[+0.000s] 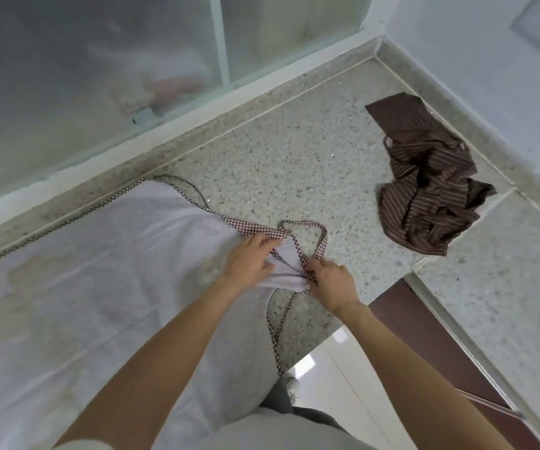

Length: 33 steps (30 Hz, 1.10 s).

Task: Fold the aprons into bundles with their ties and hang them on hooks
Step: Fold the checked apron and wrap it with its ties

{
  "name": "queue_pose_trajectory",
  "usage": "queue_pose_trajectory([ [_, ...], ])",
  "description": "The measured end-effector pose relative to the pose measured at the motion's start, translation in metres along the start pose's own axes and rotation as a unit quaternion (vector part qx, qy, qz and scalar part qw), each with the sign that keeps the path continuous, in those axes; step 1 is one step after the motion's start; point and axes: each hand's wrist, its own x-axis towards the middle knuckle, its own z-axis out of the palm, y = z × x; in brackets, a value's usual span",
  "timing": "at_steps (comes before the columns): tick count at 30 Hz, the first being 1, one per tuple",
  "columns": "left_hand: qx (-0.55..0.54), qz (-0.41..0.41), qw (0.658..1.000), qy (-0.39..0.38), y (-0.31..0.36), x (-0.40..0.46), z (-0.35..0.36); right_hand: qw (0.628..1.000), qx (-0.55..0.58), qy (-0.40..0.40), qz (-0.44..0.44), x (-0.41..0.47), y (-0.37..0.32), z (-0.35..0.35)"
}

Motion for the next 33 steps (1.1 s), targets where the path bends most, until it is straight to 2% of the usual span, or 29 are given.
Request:
queue_pose_trajectory([
  [2, 0.049, 0.013, 0.998, -0.028, -0.003, 0.018, 0.001, 0.999, 0.051, 0.008, 0.002, 0.006, 0.010, -0.012],
  [4, 0.073, 0.016, 0.997, -0.018, -0.006, 0.030, 0.000, 0.982, 0.188, 0.028, 0.022, 0.010, 0.015, -0.033],
  [6, 0.029, 0.026, 0.999, -0.008, -0.010, 0.042, -0.006, 0.937, 0.342, 0.026, 0.066, 0.020, 0.018, -0.057],
  [8, -0.065, 0.026, 0.998, -0.008, -0.014, 0.052, -0.019, 0.908, 0.406, 0.035, 0.098, 0.033, 0.022, -0.077],
  [10, -0.124, 0.017, 0.992, 0.008, -0.020, 0.066, -0.036, 0.911, 0.384, 0.085, 0.122, 0.049, 0.032, -0.088],
  [14, -0.097, -0.006, 0.988, 0.117, -0.028, 0.095, -0.066, 0.951, 0.201, 0.165, 0.167, 0.069, 0.052, -0.088],
  [16, -0.079, -0.016, 0.988, 0.135, -0.027, 0.111, -0.073, 0.952, 0.152, 0.190, 0.186, 0.070, 0.058, -0.079],
  [18, -0.070, -0.024, 0.988, 0.139, -0.027, 0.126, -0.072, 0.942, 0.148, 0.231, 0.195, 0.065, 0.062, -0.068],
  [20, -0.054, -0.017, 0.987, 0.153, -0.032, 0.137, -0.064, 0.935, 0.136, 0.287, 0.158, 0.059, 0.065, -0.057],
  [22, -0.032, -0.014, 0.983, 0.181, -0.034, 0.141, -0.056, 0.939, 0.129, 0.308, 0.081, 0.052, 0.064, -0.047],
  [24, -0.020, -0.003, 0.977, 0.213, -0.027, 0.138, -0.053, 0.954, 0.130, 0.269, -0.034, 0.047, 0.057, -0.036],
  [26, -0.021, 0.017, 0.979, 0.203, -0.017, 0.124, -0.045, 0.976, 0.097, 0.153, -0.119, 0.043, 0.049, -0.020],
  [27, -0.022, 0.021, 0.983, 0.179, -0.012, 0.111, -0.039, 0.985, 0.074, 0.083, -0.131, 0.041, 0.045, -0.012],
  [29, -0.008, 0.022, 0.993, 0.119, -0.003, 0.083, -0.020, 0.995, 0.028, -0.014, -0.094, 0.039, 0.045, -0.004],
  [30, 0.009, 0.017, 0.996, 0.085, 0.000, 0.064, -0.009, 0.997, 0.011, -0.024, -0.066, 0.036, 0.046, -0.001],
  [33, 0.069, -0.018, 0.997, -0.031, 0.003, 0.030, 0.015, 0.998, 0.016, 0.040, -0.040, 0.029, 0.050, -0.004],
])
